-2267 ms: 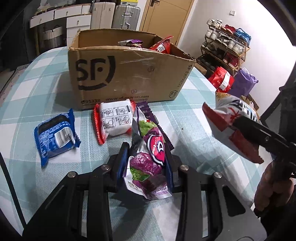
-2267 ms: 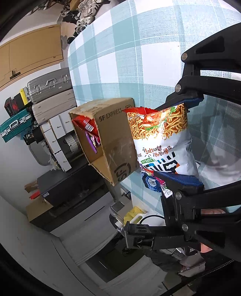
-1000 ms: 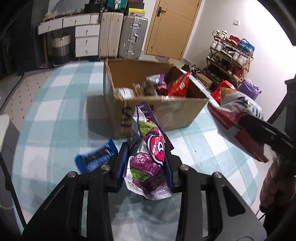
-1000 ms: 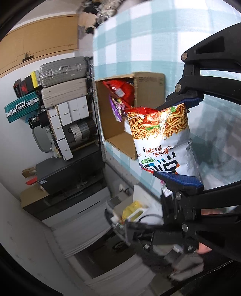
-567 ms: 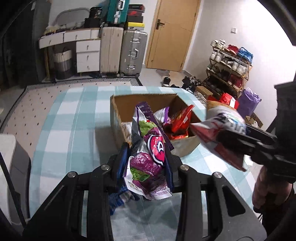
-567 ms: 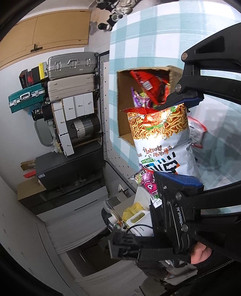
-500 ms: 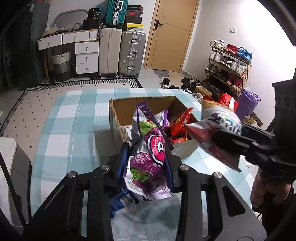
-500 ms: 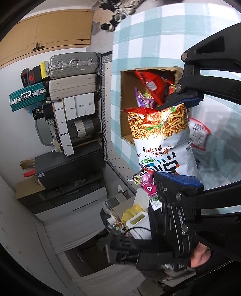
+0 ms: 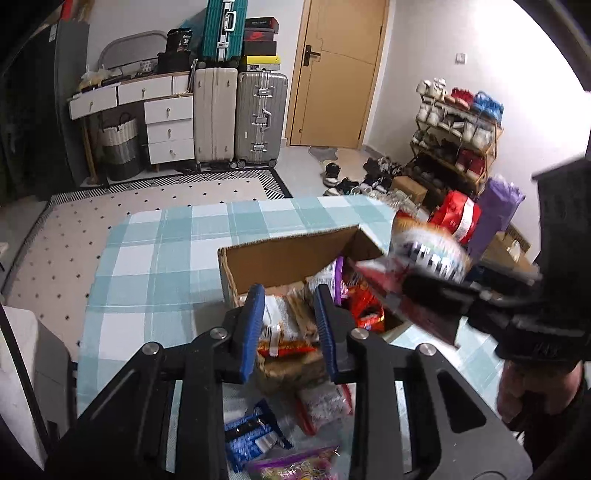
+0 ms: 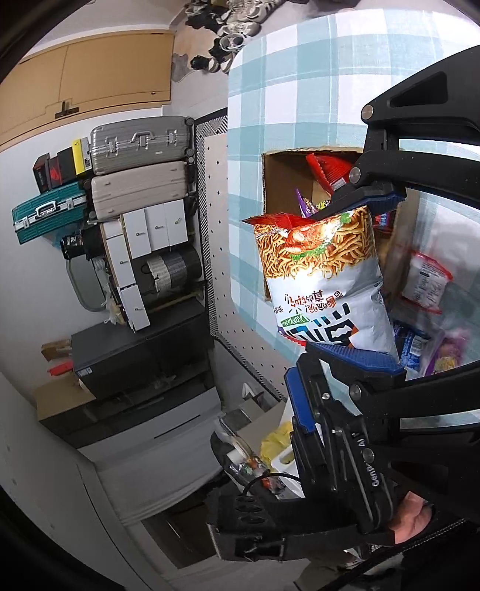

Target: Organize snacks

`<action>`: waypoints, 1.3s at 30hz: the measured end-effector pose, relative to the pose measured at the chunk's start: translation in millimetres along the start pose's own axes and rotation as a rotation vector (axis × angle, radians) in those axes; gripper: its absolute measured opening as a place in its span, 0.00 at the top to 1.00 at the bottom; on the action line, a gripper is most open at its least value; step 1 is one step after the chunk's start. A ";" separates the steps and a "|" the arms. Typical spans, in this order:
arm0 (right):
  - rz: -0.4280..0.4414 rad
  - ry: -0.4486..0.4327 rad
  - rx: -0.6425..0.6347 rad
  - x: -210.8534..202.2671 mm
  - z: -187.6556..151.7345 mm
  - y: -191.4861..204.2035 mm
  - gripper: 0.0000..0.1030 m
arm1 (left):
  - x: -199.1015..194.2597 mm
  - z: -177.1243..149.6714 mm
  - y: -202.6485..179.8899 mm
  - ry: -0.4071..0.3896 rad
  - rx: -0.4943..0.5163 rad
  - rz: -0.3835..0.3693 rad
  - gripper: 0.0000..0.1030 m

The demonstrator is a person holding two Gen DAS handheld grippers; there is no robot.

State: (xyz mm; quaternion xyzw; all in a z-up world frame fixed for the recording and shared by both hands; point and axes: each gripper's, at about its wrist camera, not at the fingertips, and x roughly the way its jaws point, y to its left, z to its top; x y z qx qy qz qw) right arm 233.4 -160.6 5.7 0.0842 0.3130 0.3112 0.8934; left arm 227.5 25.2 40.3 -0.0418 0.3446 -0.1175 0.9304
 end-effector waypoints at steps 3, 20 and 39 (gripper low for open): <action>0.016 0.019 0.008 7.7 -2.9 -1.5 0.42 | -1.9 -2.8 13.5 -0.006 -0.047 0.001 0.76; 0.049 0.044 0.056 -5.7 -72.0 -14.3 0.42 | -5.6 -149.6 46.0 0.164 -0.212 -0.093 0.69; 0.049 0.041 0.046 -17.3 -78.5 -1.7 0.42 | 16.5 -183.1 19.5 0.273 -0.199 -0.146 0.54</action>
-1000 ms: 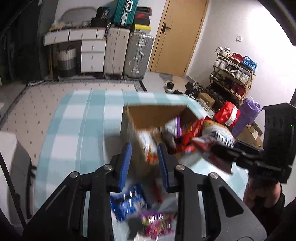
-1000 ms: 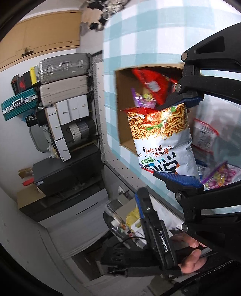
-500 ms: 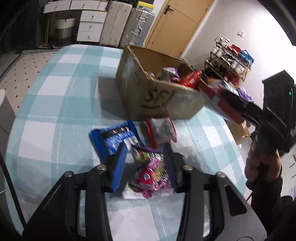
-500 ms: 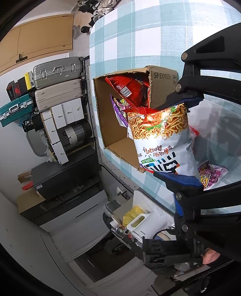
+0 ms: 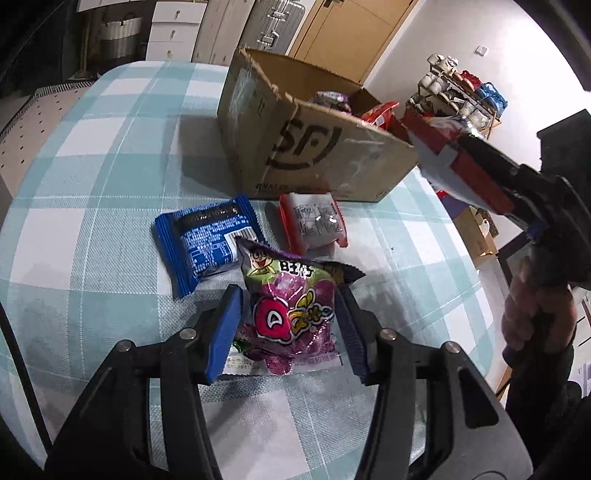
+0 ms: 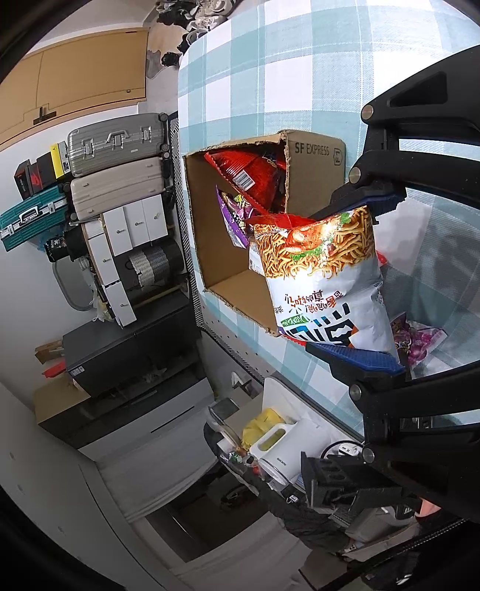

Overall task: Organize snacks
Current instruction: 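Lower the pink candy bag into the box with the left gripper while the right gripper lowers the noodle bag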

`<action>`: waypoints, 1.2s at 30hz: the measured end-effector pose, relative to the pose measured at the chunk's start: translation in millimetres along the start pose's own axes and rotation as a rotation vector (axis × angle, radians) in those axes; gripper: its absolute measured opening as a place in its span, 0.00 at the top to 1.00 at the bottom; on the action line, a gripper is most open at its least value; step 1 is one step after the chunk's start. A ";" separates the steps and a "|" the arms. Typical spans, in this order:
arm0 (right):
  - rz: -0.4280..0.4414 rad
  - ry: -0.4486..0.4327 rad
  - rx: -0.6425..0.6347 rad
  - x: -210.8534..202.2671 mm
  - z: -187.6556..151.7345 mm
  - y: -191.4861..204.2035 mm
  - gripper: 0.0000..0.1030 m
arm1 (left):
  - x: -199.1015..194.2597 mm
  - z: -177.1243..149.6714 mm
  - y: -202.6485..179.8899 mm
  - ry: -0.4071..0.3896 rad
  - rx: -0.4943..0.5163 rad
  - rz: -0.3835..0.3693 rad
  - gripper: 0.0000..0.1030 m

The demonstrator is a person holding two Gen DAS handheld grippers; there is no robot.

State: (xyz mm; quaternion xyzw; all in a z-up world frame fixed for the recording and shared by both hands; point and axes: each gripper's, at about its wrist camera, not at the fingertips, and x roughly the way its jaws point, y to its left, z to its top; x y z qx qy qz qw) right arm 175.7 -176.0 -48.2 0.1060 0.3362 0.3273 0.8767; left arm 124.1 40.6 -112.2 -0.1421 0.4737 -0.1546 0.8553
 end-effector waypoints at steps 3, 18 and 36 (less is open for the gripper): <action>-0.002 -0.001 0.001 -0.9 -0.7 -0.5 0.42 | 7.9 -0.8 0.8 0.018 -0.005 0.005 0.54; -0.002 0.008 0.016 -4.2 -8.8 -5.2 0.42 | 28.2 -3.5 -17.2 0.044 0.068 -0.008 0.71; 0.001 -0.005 -0.012 -4.7 5.4 0.6 0.42 | -21.5 40.1 -32.7 -0.073 0.087 -0.049 0.72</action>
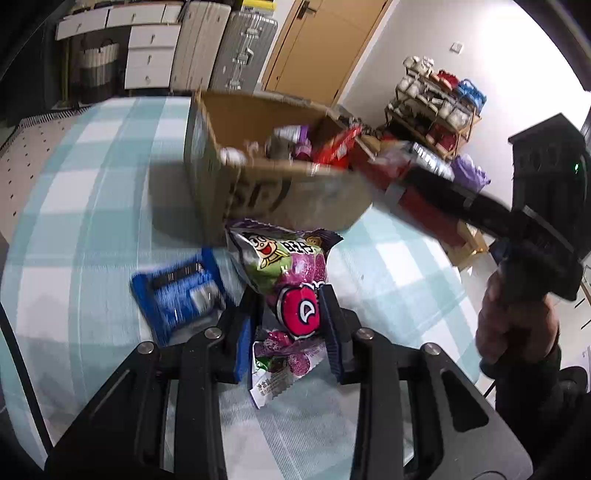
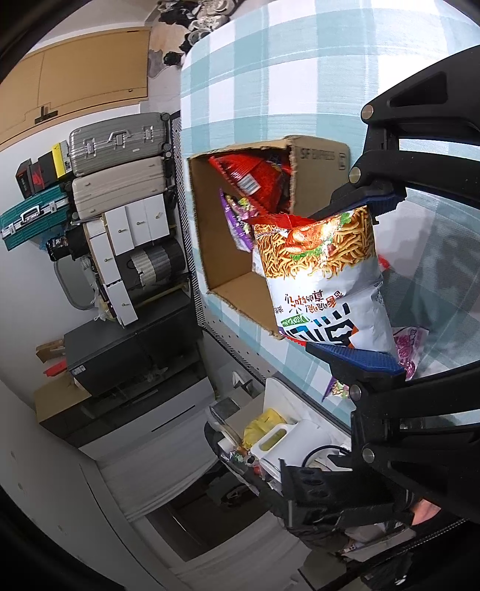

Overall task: Organize snacks
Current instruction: 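Lower the pink candy bag into the box with the left gripper while the right gripper lowers the noodle bag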

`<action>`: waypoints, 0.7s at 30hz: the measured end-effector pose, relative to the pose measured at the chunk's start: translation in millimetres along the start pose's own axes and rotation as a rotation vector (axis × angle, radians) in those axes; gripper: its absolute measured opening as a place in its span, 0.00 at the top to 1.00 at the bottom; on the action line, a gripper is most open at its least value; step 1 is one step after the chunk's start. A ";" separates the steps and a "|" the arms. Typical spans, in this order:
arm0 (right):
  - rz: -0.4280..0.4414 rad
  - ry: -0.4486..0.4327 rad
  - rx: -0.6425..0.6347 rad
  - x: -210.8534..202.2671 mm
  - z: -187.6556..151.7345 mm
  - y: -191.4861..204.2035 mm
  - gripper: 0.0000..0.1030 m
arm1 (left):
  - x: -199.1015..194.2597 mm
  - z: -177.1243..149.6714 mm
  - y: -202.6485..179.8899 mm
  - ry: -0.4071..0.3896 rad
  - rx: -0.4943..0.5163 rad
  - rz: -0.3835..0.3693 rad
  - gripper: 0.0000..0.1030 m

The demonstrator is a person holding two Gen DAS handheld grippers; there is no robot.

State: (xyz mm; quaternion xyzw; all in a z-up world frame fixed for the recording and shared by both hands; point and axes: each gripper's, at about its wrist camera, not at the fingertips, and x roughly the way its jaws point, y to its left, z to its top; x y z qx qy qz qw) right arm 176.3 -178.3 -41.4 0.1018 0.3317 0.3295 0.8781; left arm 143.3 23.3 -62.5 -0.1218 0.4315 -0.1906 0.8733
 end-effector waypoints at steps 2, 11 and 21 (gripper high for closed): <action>0.001 -0.003 -0.014 1.1 6.7 1.7 0.42 | -5.4 10.1 -1.1 -0.012 -0.007 -0.024 0.71; 0.001 -0.025 -0.045 9.0 37.9 6.6 0.42 | -22.7 66.1 -13.3 -0.089 0.030 -0.009 0.71; -0.029 -0.028 -0.029 25.9 74.5 -6.3 0.42 | -18.9 129.3 -13.8 -0.114 0.073 0.030 0.71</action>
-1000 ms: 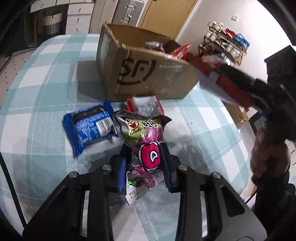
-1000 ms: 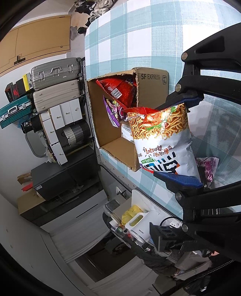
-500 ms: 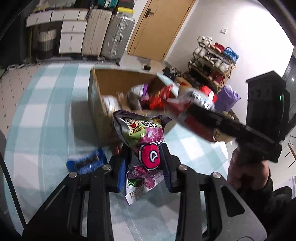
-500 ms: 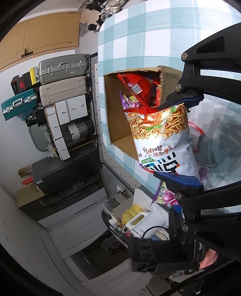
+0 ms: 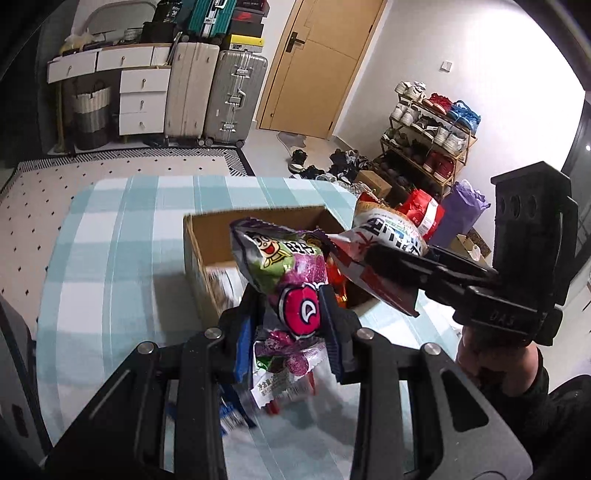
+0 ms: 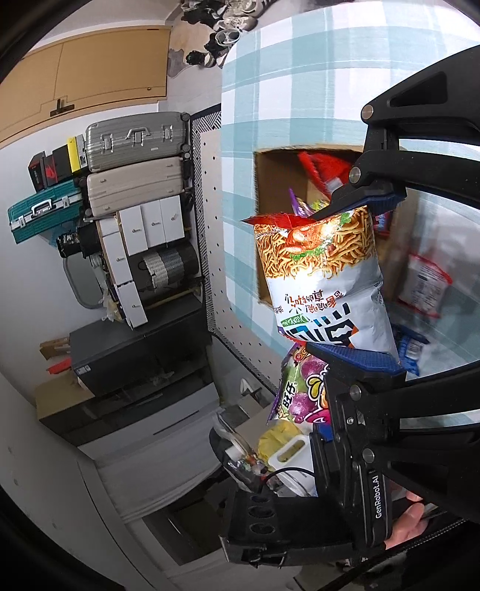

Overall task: Organize snacks
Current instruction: 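Lower the pink candy bag into the box with the left gripper while the right gripper lowers the noodle bag, then open both grippers and withdraw them from the box toward the table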

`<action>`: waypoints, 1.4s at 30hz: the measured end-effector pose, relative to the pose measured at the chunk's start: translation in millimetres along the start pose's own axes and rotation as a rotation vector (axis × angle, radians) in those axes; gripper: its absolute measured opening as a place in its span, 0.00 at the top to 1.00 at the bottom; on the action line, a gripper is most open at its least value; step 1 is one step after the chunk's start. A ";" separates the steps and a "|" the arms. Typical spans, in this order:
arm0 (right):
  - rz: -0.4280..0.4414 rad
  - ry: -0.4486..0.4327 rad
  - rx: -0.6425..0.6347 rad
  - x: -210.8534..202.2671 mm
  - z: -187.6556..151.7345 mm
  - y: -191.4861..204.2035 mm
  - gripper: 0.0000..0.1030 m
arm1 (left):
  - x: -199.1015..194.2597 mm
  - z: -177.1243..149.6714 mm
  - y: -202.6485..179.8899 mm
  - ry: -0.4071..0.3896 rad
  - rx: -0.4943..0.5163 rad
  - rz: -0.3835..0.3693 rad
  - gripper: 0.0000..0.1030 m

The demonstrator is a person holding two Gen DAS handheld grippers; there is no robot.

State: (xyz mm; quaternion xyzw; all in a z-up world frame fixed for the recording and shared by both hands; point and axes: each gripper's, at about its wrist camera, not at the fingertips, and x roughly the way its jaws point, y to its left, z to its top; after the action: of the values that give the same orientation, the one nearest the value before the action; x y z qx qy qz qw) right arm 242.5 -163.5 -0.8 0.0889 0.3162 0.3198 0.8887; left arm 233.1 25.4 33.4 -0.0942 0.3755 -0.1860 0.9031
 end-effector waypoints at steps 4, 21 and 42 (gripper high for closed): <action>-0.018 0.007 0.012 14.4 13.0 -11.2 0.42 | 19.9 18.9 8.1 0.010 -0.003 0.007 0.71; -0.129 0.101 -0.097 69.4 16.4 -29.2 0.26 | 85.9 45.9 30.3 0.032 0.013 0.043 0.35; -0.106 -0.012 -0.037 -13.6 -11.6 2.6 0.21 | -6.6 -5.0 23.0 -0.056 0.001 0.141 0.22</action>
State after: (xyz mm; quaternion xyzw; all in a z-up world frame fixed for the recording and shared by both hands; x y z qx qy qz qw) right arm 225.9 -170.4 -2.1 0.0574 0.3093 0.2776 0.9077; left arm 231.4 48.9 27.1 -0.0720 0.3555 -0.1192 0.9242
